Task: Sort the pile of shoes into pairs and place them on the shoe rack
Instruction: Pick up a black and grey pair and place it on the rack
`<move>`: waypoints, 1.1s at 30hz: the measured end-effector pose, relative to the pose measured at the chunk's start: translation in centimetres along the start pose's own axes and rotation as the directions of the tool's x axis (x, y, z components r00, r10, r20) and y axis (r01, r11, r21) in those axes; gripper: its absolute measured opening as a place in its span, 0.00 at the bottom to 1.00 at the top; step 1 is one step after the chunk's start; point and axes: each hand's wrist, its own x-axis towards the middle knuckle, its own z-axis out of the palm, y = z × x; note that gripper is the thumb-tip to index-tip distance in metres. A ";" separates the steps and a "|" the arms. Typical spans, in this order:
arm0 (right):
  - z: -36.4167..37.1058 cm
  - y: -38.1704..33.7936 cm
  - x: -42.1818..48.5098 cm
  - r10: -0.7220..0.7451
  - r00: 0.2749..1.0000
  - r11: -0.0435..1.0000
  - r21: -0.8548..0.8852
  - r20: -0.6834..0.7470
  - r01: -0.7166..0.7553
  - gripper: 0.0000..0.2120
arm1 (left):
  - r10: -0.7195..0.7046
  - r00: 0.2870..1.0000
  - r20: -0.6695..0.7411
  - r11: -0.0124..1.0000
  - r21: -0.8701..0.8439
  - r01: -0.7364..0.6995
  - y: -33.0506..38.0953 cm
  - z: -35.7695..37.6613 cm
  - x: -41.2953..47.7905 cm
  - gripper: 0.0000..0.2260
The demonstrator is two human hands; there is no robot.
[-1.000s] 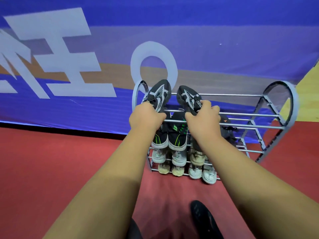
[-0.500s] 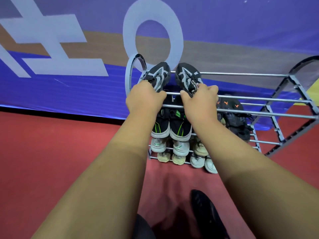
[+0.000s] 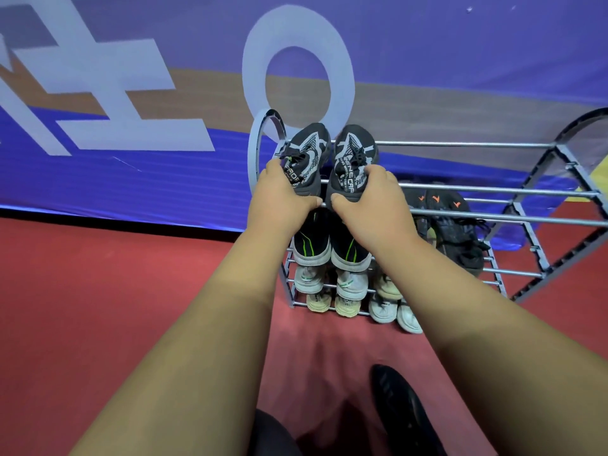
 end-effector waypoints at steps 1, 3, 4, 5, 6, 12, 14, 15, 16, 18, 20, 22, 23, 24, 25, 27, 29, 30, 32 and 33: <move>0.1 -0.1 -0.1 0.001 1.000 1.000 0.008 -0.012 -0.001 0.30 | 0.012 1.000 -0.008 1.000 -0.003 -0.012 0.0 0.1 -0.1 0.45; 0.2 0.0 0.0 0.004 1.000 1.000 0.019 -0.031 -0.003 0.30 | 0.030 0.999 -0.018 1.000 -0.007 -0.030 -0.2 0.2 -0.2 0.44; 0.3 0.1 0.0 0.003 1.000 1.000 0.014 -0.030 -0.003 0.31 | 0.037 0.999 -0.020 0.999 -0.006 -0.038 -0.3 0.2 -0.2 0.42; 0.3 0.2 0.1 -0.002 1.000 1.000 0.004 -0.028 0.002 0.33 | 0.043 0.999 -0.019 0.999 -0.007 -0.043 -0.5 0.1 -0.1 0.40; 0.4 0.3 0.1 -0.009 1.000 1.000 -0.007 -0.029 0.008 0.35 | 0.048 0.999 -0.011 0.999 -0.007 -0.048 -0.6 0.0 -0.1 0.39; 0.7 0.8 0.2 -0.024 0.999 0.999 -0.025 -0.043 0.023 0.37 | 0.107 0.992 0.066 0.994 0.009 -0.108 -1.1 0.0 0.1 0.33; 0.7 1.0 0.1 -0.030 0.999 0.999 -0.024 -0.039 0.029 0.37 | 0.114 0.990 0.080 0.993 0.023 -0.116 -1.2 0.0 0.3 0.35; 0.7 1.1 0.1 -0.035 0.999 0.999 -0.023 -0.033 0.034 0.38 | 0.111 0.990 0.085 0.993 0.038 -0.115 -1.2 -0.1 0.3 0.37; 0.7 1.2 0.1 -0.040 0.999 0.999 -0.022 -0.025 0.040 0.38 | 0.107 0.990 0.091 0.992 0.053 -0.112 -1.3 -0.1 0.3 0.38; 0.5 1.3 -0.2 -0.057 0.998 0.998 -0.036 -0.005 0.056 0.38 | 0.100 0.990 0.104 0.992 0.067 -0.107 -1.2 -0.2 0.1 0.38; 0.1 1.5 -0.7 -0.076 0.997 0.995 -0.071 0.014 0.076 0.37 | 0.111 0.988 0.111 0.988 0.095 -0.122 -1.3 -0.4 -0.2 0.32; -0.6 1.5 -1.4 -0.090 0.995 0.989 -0.114 0.035 0.093 0.35 | 0.119 0.986 0.116 0.977 0.165 -0.137 -1.3 -0.6 -0.8 0.26; -1.2 1.5 -1.9 -0.098 0.994 0.986 -0.130 0.047 0.103 0.33 | 0.124 0.985 0.116 0.969 0.201 -0.146 -1.4 -0.8 -1.3 0.24; -1.7 1.4 -2.4 -0.108 0.992 0.983 -0.144 0.059 0.116 0.31 | 0.131 0.985 0.113 0.961 0.231 -0.154 -1.4 -1.0 -1.8 0.23; -2.4 1.2 -3.0 -0.122 0.990 0.979 -0.157 0.067 0.131 0.29 | 0.132 0.986 0.105 0.953 0.260 -0.156 -1.4 -1.3 -2.4 0.21; -3.6 1.0 -4.5 -0.138 0.987 0.973 -0.174 0.078 0.149 0.26 | 0.124 0.988 0.089 0.927 0.345 -0.148 -1.1 -1.8 -3.9 0.19; -4.7 1.0 -6.0 -0.150 0.985 0.965 -0.205 0.086 0.165 0.24 | 0.087 0.991 0.098 0.896 0.428 -0.121 -0.7 -2.4 -5.5 0.16; -5.3 1.1 -6.8 -0.155 0.983 0.959 -0.227 0.095 0.173 0.23 | 0.065 0.990 0.126 0.885 0.452 -0.116 -0.4 -2.6 -6.4 0.14; -6.7 1.4 -8.6 -0.159 0.980 0.945 -0.270 0.121 0.187 0.18 | 0.041 0.971 0.235 0.849 0.504 -0.158 0.2 -2.9 -8.4 0.09; -7.4 1.6 -9.6 -0.159 0.978 0.936 -0.295 0.133 0.192 0.15 | 0.037 0.952 0.305 0.821 0.534 -0.203 0.4 -3.0 -9.5 0.07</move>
